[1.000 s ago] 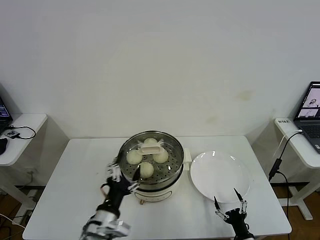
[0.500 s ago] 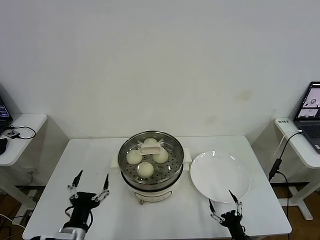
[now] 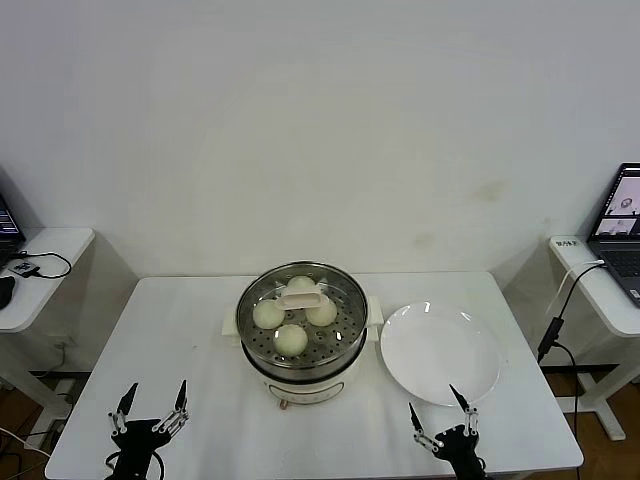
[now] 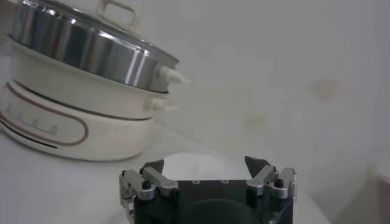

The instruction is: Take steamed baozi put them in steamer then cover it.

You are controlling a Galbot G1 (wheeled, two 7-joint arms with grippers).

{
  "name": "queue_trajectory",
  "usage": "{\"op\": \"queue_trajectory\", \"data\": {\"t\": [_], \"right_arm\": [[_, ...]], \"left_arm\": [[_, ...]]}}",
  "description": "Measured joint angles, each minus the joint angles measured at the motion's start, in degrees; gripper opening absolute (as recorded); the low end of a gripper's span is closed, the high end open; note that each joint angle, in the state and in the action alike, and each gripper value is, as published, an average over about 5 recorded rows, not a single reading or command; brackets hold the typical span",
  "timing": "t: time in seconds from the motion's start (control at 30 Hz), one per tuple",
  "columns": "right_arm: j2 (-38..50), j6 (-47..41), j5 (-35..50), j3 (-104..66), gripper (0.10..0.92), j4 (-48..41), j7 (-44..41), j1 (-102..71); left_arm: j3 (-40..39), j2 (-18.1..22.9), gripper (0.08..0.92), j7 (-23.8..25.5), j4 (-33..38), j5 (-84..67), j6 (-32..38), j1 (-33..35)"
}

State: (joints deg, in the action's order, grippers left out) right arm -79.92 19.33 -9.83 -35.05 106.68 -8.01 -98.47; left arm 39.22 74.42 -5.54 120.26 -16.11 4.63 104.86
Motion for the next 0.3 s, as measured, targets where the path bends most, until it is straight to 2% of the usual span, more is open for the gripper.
{"op": "queue_trajectory", "data": {"t": [0.3], "right_arm": [[0.95,-6.25,4.02,1.53,0.823,3.64,-0.84,-1.55]], "left_arm": [[0.52,1.32,0.823,1.73,-2.07,0.48,2.68,1.33]]}}
